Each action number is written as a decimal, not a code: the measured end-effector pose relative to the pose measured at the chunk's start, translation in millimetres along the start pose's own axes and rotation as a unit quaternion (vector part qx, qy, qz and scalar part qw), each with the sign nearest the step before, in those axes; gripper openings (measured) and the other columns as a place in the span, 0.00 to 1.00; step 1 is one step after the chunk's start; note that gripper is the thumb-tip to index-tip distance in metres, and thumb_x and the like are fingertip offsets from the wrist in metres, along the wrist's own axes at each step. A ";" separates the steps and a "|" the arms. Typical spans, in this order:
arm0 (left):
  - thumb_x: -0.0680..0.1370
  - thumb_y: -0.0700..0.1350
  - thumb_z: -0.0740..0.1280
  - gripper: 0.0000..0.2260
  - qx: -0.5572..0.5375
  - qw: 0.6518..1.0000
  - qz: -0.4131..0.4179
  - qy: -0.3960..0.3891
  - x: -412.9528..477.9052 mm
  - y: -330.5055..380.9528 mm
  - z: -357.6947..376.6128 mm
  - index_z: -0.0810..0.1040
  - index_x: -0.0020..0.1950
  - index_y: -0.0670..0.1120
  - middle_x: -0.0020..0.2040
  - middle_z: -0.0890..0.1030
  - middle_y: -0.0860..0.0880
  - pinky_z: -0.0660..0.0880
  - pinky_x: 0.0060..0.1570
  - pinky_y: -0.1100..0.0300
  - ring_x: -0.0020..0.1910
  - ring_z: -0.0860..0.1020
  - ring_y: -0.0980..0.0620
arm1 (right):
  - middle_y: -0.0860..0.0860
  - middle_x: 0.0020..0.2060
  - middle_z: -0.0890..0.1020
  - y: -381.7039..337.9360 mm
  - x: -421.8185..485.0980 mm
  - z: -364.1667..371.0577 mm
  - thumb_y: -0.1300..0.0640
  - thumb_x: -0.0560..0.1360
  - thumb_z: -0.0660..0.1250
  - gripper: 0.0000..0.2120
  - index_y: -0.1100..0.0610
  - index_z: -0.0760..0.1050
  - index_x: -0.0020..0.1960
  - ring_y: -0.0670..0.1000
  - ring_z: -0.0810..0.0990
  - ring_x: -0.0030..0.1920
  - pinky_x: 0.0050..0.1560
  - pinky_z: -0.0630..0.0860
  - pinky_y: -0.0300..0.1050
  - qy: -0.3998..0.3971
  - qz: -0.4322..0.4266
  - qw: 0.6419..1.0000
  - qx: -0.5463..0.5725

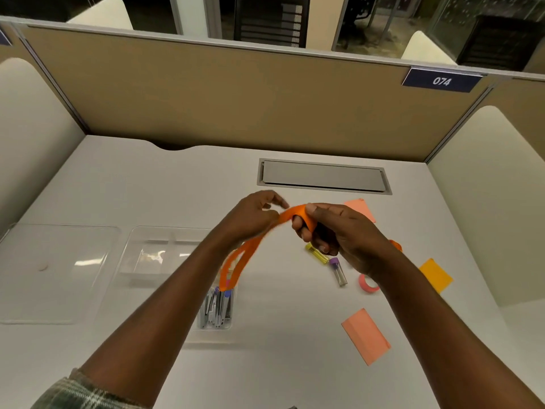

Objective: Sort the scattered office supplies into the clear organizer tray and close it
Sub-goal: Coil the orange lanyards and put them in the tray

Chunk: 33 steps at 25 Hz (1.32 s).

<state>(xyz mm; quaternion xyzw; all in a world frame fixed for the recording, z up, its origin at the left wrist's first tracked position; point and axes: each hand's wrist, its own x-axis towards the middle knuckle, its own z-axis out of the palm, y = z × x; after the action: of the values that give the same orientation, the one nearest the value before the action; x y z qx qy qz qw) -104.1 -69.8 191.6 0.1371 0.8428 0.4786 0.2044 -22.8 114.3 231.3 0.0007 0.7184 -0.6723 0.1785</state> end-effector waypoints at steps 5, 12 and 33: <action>0.77 0.42 0.62 0.15 -0.172 0.973 0.133 -0.075 -14.3 3.4 17.7 0.76 0.63 0.49 0.60 0.81 0.50 0.76 0.61 0.60 0.61 0.78 0.55 | 0.54 0.36 0.80 -0.3 2.7 0.0 0.48 0.83 0.57 0.19 0.60 0.80 0.48 0.46 0.69 0.27 0.29 0.64 0.39 0.076 0.073 0.993 0.043; 0.84 0.44 0.59 0.09 -0.163 0.982 0.099 0.015 -21.5 -0.9 43.5 0.79 0.54 0.47 0.44 0.83 0.47 0.79 0.48 0.59 0.44 0.81 0.51 | 0.54 0.43 0.82 -8.9 11.2 -2.0 0.55 0.83 0.58 0.15 0.61 0.80 0.58 0.44 0.67 0.27 0.27 0.64 0.37 0.083 0.083 0.958 0.261; 0.80 0.48 0.60 0.13 -0.165 0.961 0.165 0.149 4.8 23.6 37.0 0.80 0.59 0.45 0.48 0.83 0.50 0.79 0.52 0.49 0.50 0.81 0.51 | 0.52 0.44 0.84 -52.6 16.9 9.5 0.62 0.81 0.58 0.14 0.61 0.79 0.61 0.44 0.68 0.26 0.24 0.63 0.35 0.059 0.014 0.972 0.225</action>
<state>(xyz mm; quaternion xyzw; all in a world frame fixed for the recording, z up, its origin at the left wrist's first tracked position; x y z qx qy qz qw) -89.9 -28.1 193.9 0.1656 0.7389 0.6530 0.0151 -49.0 96.1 277.5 0.0907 0.5576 -0.8132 0.1401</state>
